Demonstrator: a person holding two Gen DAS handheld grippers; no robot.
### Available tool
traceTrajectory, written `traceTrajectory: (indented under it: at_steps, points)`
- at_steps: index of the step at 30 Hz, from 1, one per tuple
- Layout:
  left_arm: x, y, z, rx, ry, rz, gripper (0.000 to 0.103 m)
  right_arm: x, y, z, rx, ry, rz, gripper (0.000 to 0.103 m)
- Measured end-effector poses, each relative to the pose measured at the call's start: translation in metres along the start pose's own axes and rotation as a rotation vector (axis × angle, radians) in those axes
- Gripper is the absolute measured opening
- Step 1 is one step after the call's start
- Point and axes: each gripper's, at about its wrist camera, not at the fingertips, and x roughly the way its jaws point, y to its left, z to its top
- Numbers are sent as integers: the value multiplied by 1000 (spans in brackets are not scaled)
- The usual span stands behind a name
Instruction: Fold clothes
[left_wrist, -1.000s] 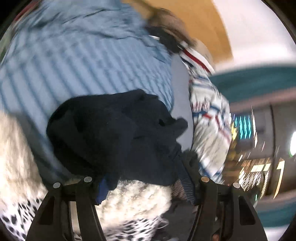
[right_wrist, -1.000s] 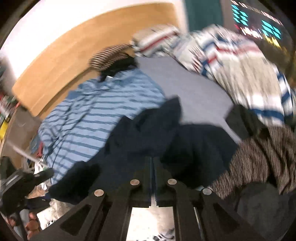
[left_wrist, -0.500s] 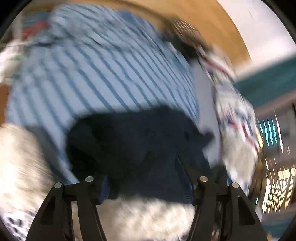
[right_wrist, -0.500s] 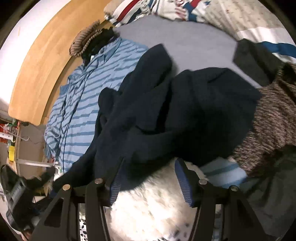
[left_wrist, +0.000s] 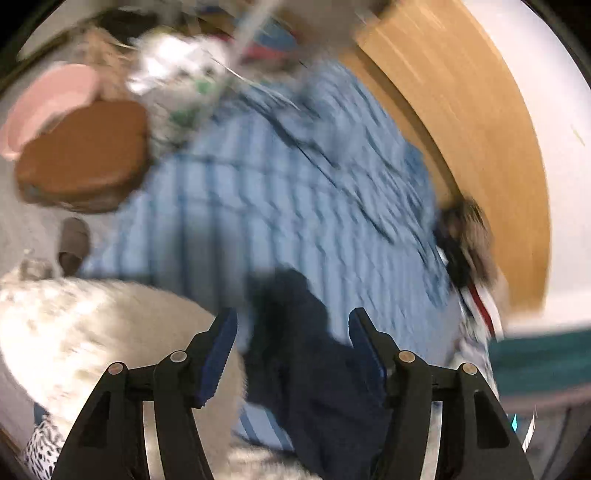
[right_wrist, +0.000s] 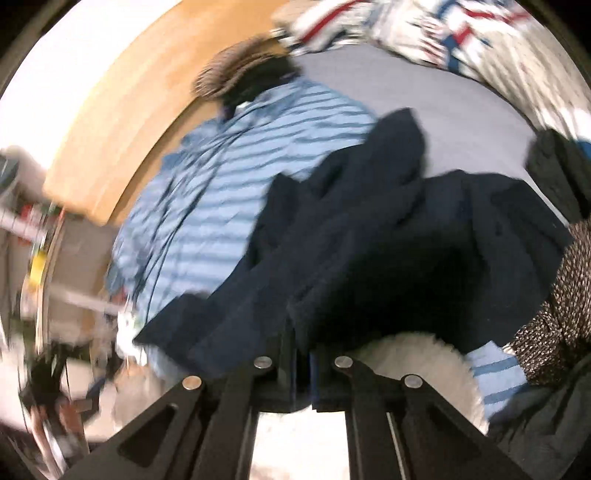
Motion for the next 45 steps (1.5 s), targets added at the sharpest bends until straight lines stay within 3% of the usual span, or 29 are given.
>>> traceTrajectory:
  at_steps: [4, 7, 10, 12, 13, 14, 16, 19, 24, 26, 27, 28, 29, 32, 34, 39, 45]
  points:
    - [31, -52, -49, 247, 245, -141, 64, 10, 47, -38, -183, 113, 29, 6]
    - [47, -80, -88, 372, 353, -164, 64, 22, 64, -63, -258, 196, 53, 6]
    - [59, -103, -122, 496, 419, -163, 64, 27, 58, -74, -239, 252, 65, 7]
    - [66, -116, -140, 579, 442, -150, 64, 15, 39, -69, -174, 227, 11, 18]
    - [71, -123, -150, 623, 452, -141, 64, 4, 27, -63, -132, 184, -16, 47]
    - [77, -128, -156, 652, 459, -131, 64, -7, 17, -58, -98, 135, -35, 59]
    - [89, -139, -174, 716, 476, -105, 66, -36, -12, -42, -21, 27, -101, 58]
    - [105, -153, -204, 800, 508, -73, 71, -65, -55, -23, 110, -54, -157, 58]
    - [129, -171, -245, 909, 578, -48, 71, -79, -107, -11, 282, -88, -153, 60]
    - [134, -172, -255, 952, 574, -12, 68, -70, -116, -13, 307, -64, -150, 61]
    - [137, -172, -257, 966, 549, 12, 60, -66, -119, -13, 314, -51, -150, 60]
    - [139, -167, -252, 953, 511, 31, 29, -62, -124, -14, 320, -38, -152, 61]
    - [142, -163, -248, 939, 474, 50, 7, -57, -128, -14, 326, -24, -153, 61]
    - [139, -149, -215, 841, 391, 34, 7, -49, -141, -16, 363, -11, -182, 63]
    - [129, -142, -191, 864, 219, 111, 7, -47, -150, -17, 402, -21, -212, 67]
    - [128, -115, -139, 718, 141, 212, 7, -43, -170, -21, 522, -44, -299, 71]
    - [126, -87, -110, 642, 106, 312, 7, -10, -174, -17, 581, 22, -237, 72]
